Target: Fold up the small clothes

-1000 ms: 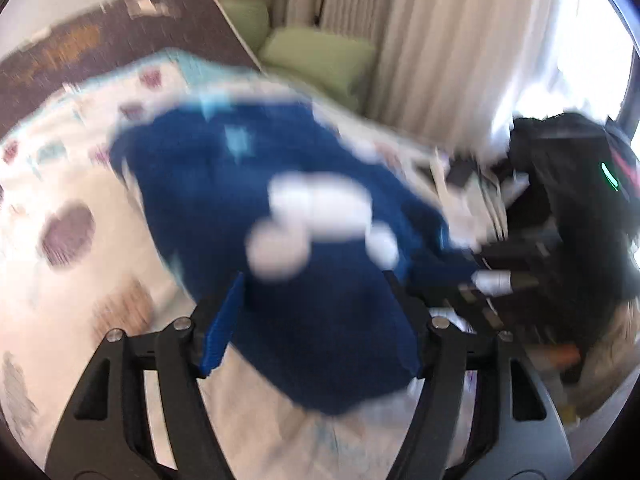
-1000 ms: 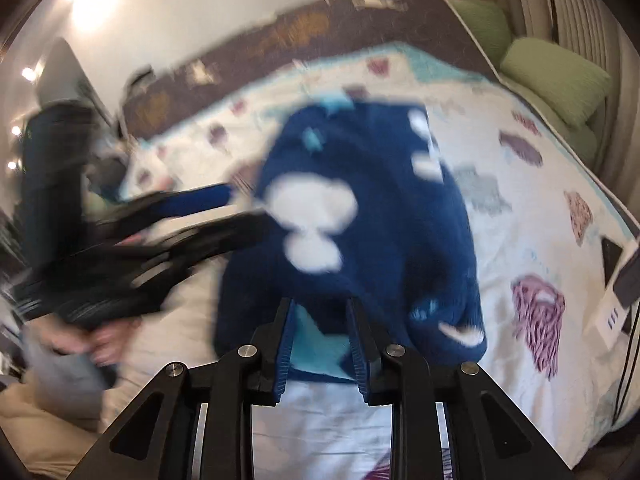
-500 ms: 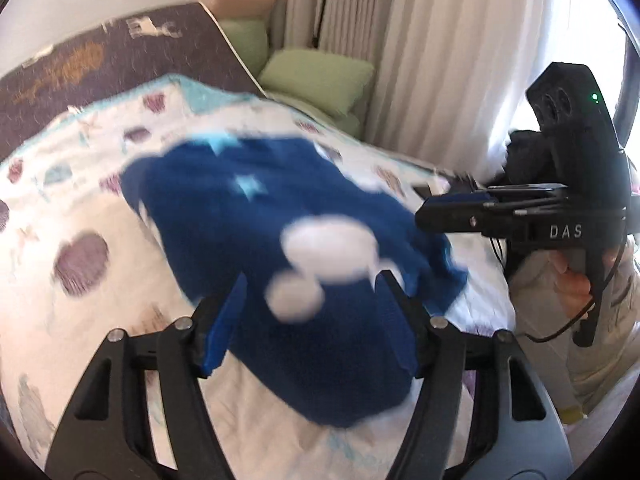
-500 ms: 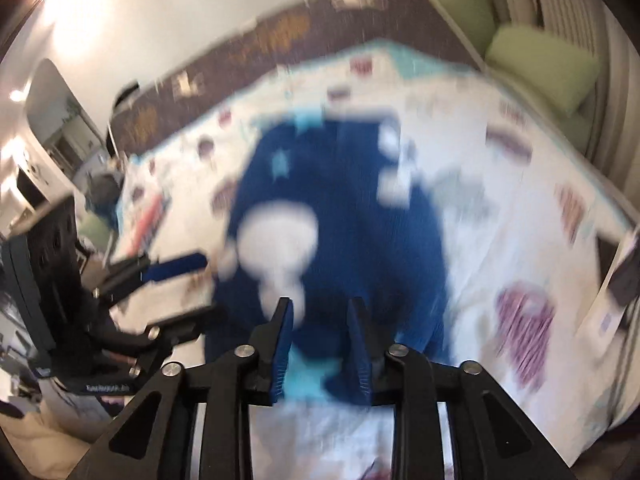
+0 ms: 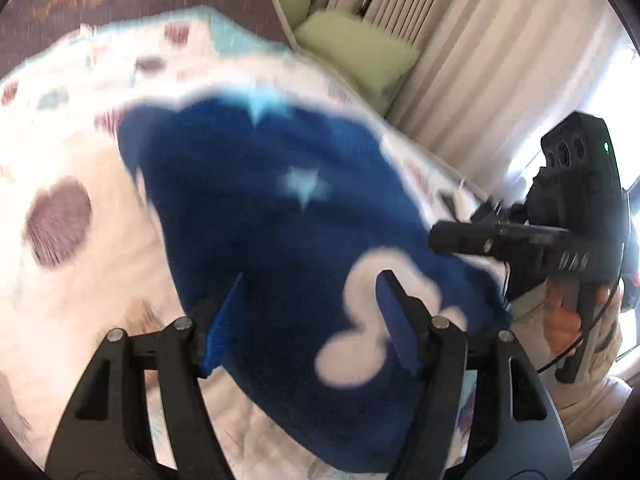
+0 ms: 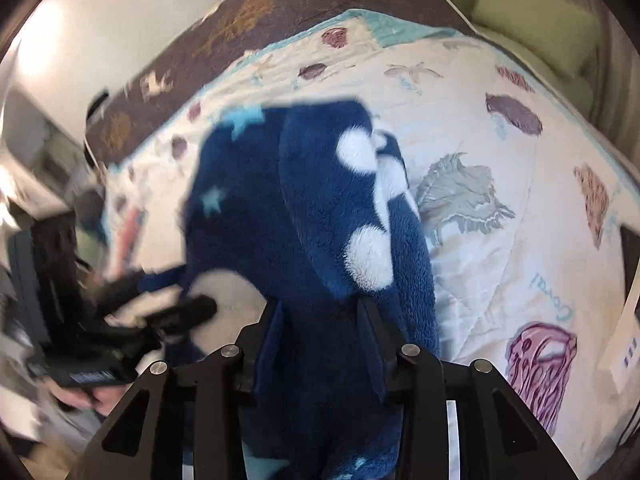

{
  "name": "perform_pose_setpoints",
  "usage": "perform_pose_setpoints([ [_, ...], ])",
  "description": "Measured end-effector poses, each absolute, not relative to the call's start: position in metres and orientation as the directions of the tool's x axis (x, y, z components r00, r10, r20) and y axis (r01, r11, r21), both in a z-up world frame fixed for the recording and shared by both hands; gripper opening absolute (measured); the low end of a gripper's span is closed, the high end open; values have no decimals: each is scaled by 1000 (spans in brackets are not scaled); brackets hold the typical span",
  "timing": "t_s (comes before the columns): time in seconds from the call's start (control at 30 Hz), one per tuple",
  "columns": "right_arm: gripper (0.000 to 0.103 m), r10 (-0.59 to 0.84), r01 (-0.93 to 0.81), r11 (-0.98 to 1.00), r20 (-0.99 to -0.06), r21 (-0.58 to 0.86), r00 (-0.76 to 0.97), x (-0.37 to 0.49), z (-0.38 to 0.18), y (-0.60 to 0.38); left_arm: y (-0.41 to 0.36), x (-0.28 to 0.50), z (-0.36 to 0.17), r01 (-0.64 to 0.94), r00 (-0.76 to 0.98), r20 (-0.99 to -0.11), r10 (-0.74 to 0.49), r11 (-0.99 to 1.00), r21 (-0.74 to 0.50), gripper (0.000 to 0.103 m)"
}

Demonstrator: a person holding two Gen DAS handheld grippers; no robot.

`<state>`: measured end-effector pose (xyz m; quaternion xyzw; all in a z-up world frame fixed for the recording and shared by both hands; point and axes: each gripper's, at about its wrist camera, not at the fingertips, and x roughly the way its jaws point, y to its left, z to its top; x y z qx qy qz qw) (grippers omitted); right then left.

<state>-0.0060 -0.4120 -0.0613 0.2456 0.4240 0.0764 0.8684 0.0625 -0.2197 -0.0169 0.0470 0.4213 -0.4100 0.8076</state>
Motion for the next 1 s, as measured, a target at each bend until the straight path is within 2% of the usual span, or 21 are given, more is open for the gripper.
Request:
perform_pose_setpoints([
  [0.1, 39, 246, 32, 923, -655, 383, 715, 8, -19, -408, -219, 78, 3, 696, 376, -675, -635, 674, -246, 69],
  [0.17, 40, 257, 16, 924, -650, 382, 715, 29, -13, -407, -225, 99, 4, 673, 393, -685, -614, 699, -241, 69],
  [0.23, 38, 356, -13, 884, -655, 467, 667, 63, -25, -409, -234, 124, -5, 660, 381, -706, -597, 710, -246, 69],
  [0.3, 38, 331, 57, 889, -725, 454, 604, 94, -56, -411, -246, 144, -31, 643, 345, -754, -559, 726, -244, 69],
  [0.33, 30, 297, 107, 898, -767, 427, 569, 110, -78, -415, -254, 154, -51, 640, 336, -791, -511, 740, -206, 68],
  [0.37, 27, 290, 136, 895, -786, 424, 546, 121, -100, -417, -258, 155, -66, 639, 345, -811, -473, 751, -166, 69],
  [0.4, 26, 330, 143, 866, -764, 478, 555, 131, -123, -425, -260, 154, -78, 640, 372, -806, -460, 756, -135, 70],
  [0.47, 21, 376, 170, 814, -726, 556, 575, 132, -132, -438, -266, 150, -80, 643, 417, -787, -455, 760, -99, 72],
  [0.67, 19, 339, 160, 846, -744, 509, 577, 131, -123, -435, -266, 144, -67, 650, 450, -777, -441, 758, -54, 72],
  [0.8, 19, 333, 125, 842, -688, 524, 645, 98, -92, -443, -234, 125, -36, 634, 476, -727, -494, 766, -105, 72],
  [0.83, 22, 320, 120, 845, -672, 521, 668, 86, -83, -447, -228, 124, -31, 632, 479, -720, -502, 766, -114, 73],
  [0.9, 26, 273, 105, 867, -641, 487, 718, 59, -64, -456, -202, 114, -22, 611, 490, -696, -524, 777, -155, 83],
  [0.93, 39, 249, 103, 879, -634, 465, 732, 49, -58, -460, -193, 112, -21, 604, 485, -690, -537, 777, -179, 88],
  [0.97, 70, 220, 108, 893, -634, 437, 741, 38, -54, -465, -185, 110, -22, 600, 468, -687, -555, 771, -214, 92],
  [1.0, 86, 188, 121, 905, -640, 407, 745, 29, -53, -470, -177, 108, -27, 592, 436, -694, -574, 763, -259, 94],
])
